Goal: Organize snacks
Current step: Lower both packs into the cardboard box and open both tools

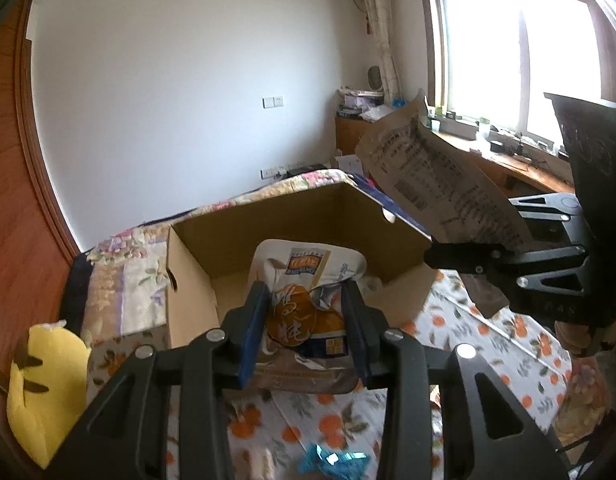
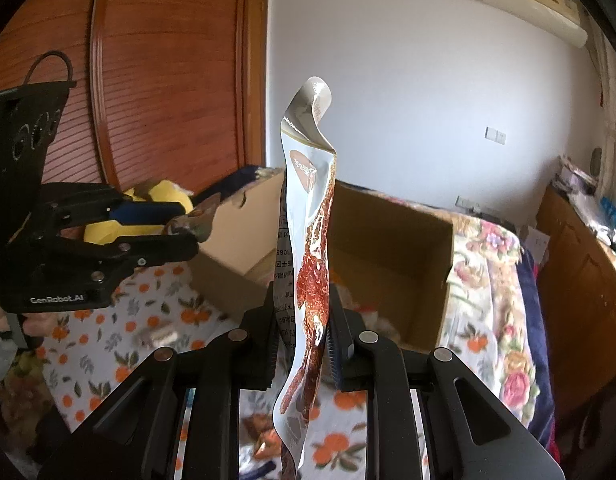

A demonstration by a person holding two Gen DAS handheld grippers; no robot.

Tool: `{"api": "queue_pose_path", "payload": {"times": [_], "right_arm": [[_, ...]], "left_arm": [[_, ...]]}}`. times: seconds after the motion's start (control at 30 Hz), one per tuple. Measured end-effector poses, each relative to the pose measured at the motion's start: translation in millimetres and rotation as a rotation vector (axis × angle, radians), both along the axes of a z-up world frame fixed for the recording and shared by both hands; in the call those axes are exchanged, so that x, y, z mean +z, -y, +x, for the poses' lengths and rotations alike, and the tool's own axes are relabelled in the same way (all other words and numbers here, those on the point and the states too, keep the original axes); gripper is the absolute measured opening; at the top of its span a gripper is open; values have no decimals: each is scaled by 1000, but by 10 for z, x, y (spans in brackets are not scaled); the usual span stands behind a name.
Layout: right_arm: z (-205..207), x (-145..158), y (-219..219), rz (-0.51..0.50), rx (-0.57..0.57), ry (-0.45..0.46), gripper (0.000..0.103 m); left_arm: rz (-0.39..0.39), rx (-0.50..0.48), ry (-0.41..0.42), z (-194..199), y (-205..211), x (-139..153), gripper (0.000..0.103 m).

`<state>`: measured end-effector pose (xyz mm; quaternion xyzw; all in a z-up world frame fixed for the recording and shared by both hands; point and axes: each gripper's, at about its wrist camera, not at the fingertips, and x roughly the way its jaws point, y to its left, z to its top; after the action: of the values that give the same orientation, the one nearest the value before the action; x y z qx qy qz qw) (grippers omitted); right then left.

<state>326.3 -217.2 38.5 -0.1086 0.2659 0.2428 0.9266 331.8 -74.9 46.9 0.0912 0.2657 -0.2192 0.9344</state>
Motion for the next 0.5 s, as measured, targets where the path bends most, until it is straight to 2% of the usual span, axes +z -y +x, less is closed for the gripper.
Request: {"api": "queue_pose_path", "payload": {"times": [0.17, 0.5], "right_arm": [[242, -4, -74, -29, 2, 3, 18], [704, -152, -200, -62, -7, -8, 18]], "left_arm": [[-10, 18, 14, 265, -45, 18, 37], [-26, 63, -38, 838, -112, -284, 37]]}}
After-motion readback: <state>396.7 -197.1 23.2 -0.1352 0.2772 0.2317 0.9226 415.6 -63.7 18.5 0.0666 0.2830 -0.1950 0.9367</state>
